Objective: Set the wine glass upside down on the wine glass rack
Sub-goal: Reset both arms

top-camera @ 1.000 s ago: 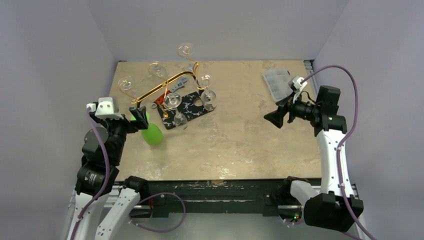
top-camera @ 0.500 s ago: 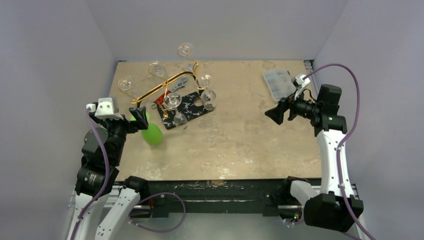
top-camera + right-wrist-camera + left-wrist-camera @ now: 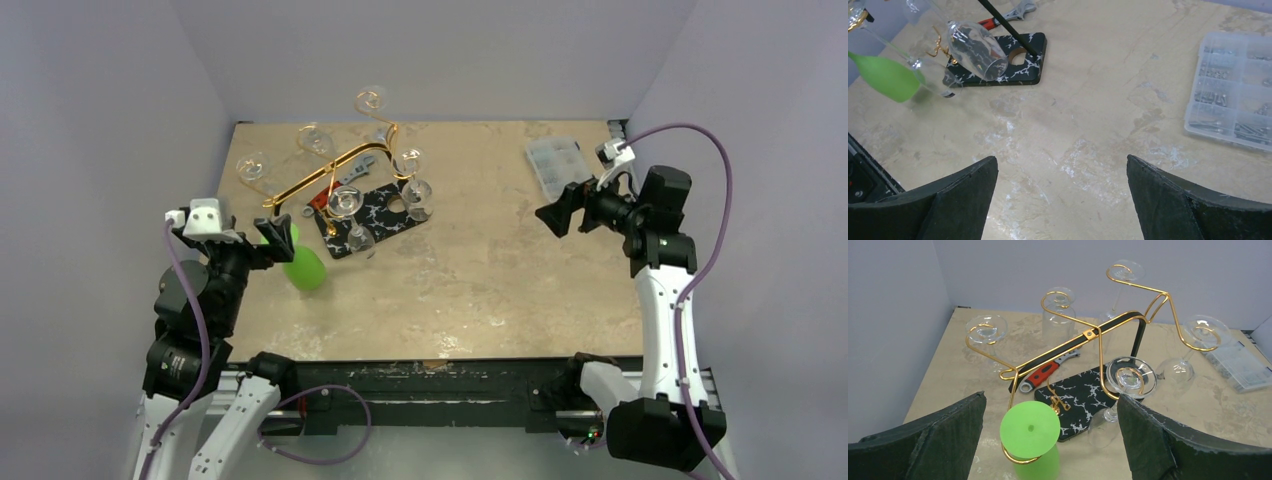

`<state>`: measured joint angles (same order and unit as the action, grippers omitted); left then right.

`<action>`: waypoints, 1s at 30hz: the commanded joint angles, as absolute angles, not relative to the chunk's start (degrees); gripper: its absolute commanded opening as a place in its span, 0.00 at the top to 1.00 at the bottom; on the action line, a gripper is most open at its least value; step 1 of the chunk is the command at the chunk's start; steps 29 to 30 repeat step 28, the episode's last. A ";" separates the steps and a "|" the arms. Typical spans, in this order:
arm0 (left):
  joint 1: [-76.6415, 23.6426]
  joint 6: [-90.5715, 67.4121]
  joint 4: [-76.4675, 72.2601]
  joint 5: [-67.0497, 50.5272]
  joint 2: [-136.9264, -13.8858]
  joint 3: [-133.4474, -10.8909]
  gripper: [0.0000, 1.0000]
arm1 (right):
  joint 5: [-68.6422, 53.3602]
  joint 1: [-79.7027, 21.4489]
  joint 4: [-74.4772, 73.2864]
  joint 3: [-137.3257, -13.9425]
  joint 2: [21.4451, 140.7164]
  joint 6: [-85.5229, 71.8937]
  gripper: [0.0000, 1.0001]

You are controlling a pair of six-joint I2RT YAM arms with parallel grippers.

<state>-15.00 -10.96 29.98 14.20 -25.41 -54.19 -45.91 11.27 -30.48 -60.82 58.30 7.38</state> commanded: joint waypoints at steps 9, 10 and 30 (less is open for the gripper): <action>-14.59 -11.63 30.93 11.34 -24.50 -57.96 0.00 | -38.42 11.37 -26.59 -61.18 55.00 1.15 0.01; -14.59 -11.65 30.83 11.30 -24.38 -57.93 0.00 | -37.90 11.34 -26.58 -61.24 55.09 0.97 0.01; -14.59 -11.11 32.21 7.91 -24.35 -58.01 0.00 | -32.87 11.35 -28.19 -60.99 51.97 3.59 0.01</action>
